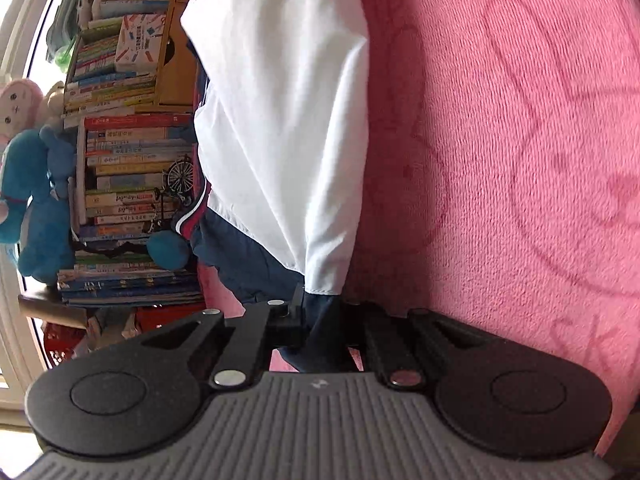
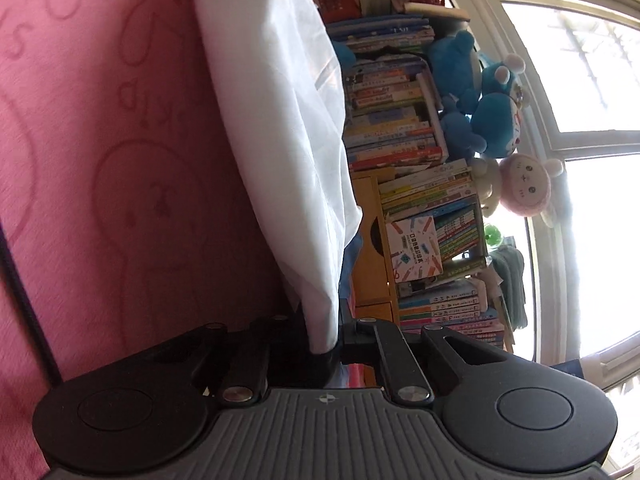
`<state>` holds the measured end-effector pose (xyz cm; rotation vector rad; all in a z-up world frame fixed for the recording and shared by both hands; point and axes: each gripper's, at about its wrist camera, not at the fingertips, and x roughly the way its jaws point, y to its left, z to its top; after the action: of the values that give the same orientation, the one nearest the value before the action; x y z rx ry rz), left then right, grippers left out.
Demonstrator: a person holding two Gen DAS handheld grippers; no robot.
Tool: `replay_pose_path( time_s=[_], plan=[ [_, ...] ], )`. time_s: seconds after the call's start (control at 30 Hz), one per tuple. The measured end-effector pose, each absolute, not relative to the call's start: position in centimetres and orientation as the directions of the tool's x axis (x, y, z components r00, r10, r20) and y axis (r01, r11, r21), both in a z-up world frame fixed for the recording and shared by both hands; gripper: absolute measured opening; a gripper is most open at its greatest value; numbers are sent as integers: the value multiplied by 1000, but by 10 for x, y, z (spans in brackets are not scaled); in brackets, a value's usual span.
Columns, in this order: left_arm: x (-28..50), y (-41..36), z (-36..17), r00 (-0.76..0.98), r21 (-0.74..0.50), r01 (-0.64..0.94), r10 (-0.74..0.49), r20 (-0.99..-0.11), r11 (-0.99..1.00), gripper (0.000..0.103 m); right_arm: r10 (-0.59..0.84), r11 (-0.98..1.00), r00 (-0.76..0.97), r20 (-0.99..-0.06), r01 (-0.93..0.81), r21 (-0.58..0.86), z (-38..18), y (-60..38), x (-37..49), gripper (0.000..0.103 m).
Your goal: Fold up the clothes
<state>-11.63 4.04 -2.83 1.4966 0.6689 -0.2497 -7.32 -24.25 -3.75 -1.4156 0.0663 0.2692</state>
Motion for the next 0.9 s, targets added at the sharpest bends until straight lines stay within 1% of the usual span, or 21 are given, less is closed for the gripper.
replay_pose_path(
  time_s=[0.07,0.1,0.17,0.23,0.27,0.3,0.33,0.37,0.4,0.43,0.47,0.5,0.53,0.6,0.67,0.73,0.77,0.83,0.87,0.9],
  plan=[
    [-121,38,-21,785,819,557,233,-574,139,9,132,107,972,-194,-209,-972,-42,-253,-87,10],
    [-124,37,-18,778,810,563,225,-586,164,11,120,129,969,-214,-229,-965,-40,-259,-92,10],
    [-127,38,-8,759,784,570,208,-617,244,15,105,218,954,-280,-297,-929,-30,-270,-100,10],
    [-126,44,11,713,707,573,173,-679,415,22,97,307,933,-346,-359,-881,-20,-282,-108,11],
    [-125,51,24,688,643,560,139,-712,523,30,96,351,921,-379,-387,-853,-15,-288,-112,14],
    [-124,63,37,672,568,533,94,-735,626,35,96,393,907,-411,-413,-821,-11,-294,-116,16],
    [-124,74,51,658,483,501,46,-751,718,37,97,435,892,-442,-438,-787,-6,-300,-120,16],
    [-123,85,62,654,403,461,4,-756,790,47,100,476,875,-473,-460,-750,-1,-306,-124,20],
    [-118,95,67,670,358,418,-18,-742,835,56,105,515,858,-503,-479,-710,4,-312,-128,29],
    [-114,105,72,687,309,375,-38,-725,874,60,117,563,842,-527,-493,-663,10,-318,-129,32],
    [-109,114,77,704,257,330,-56,-708,908,66,144,632,831,-538,-495,-596,17,-324,-123,35],
    [-104,124,82,722,201,286,-72,-688,937,71,173,695,820,-546,-494,-523,25,-330,-118,35],
    [-100,134,87,740,143,241,-86,-668,960,71,202,750,810,-550,-489,-445,32,-336,-112,36],
    [-90,153,97,775,21,154,-107,-623,988,73,262,839,792,-551,-469,-275,47,-348,-100,44],
    [-79,170,105,806,-94,77,-118,-580,993,74,324,892,777,-540,-440,-98,60,-359,-87,49],
    [-57,164,92,808,-127,50,-114,-578,991,74,390,901,762,-517,-431,45,61,-360,-65,49],
    [-47,162,86,809,-143,36,-112,-576,989,74,402,901,754,-520,-427,77,59,-359,-53,49],
    [-26,156,73,811,-168,11,-107,-576,986,74,393,908,739,-547,-406,105,53,-351,-34,53],
    [-19,151,67,807,-159,8,-100,-581,987,74,389,911,731,-560,-395,118,50,-347,-24,56],
    [-12,145,61,804,-150,5,-93,-587,989,74,386,914,723,-574,-383,132,47,-344,-15,56]
  ],
)
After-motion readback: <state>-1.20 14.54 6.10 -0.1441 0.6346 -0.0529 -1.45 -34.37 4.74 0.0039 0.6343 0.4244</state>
